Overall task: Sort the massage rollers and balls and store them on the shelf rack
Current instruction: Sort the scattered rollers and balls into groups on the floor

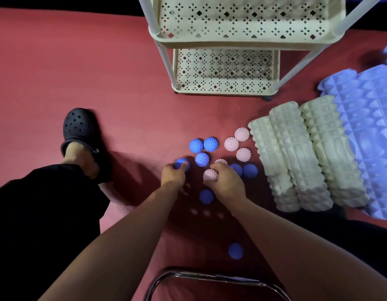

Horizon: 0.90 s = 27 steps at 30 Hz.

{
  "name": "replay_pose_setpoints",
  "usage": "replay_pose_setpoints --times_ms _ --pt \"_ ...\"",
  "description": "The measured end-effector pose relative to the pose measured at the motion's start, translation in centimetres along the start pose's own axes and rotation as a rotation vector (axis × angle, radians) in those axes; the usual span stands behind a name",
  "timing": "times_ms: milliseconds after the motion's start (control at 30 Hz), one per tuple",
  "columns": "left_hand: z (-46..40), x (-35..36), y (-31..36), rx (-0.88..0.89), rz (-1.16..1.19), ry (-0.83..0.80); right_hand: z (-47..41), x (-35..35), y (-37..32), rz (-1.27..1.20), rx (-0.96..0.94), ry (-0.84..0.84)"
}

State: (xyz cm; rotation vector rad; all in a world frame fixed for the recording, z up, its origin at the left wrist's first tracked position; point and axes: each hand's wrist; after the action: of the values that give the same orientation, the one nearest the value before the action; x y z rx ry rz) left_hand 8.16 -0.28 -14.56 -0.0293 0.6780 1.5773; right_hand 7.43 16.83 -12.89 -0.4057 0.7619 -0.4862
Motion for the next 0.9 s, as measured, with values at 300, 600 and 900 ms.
replay_pose_setpoints --times_ms 300,600,900 --pt "-0.7 0.8 -0.4 0.182 -0.029 -0.107 -0.5 0.0 2.1 -0.103 -0.18 0.157" --pt "2.4 0.6 -4.2 0.046 0.005 -0.015 8.4 1.1 9.3 -0.054 0.11 0.102" --pt "5.9 1.1 -7.6 -0.084 0.057 -0.14 13.6 6.7 14.1 -0.191 0.532 -0.122"
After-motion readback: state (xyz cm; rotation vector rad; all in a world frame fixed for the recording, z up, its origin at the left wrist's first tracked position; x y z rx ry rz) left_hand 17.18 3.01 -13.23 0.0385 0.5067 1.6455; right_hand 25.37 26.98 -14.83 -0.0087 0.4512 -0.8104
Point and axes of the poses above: each hand's wrist, its own z-axis away from the middle knuckle, its own x-axis out of the palm, y = z × x, and after that the axes turned 3 degrees about -y, right-handed
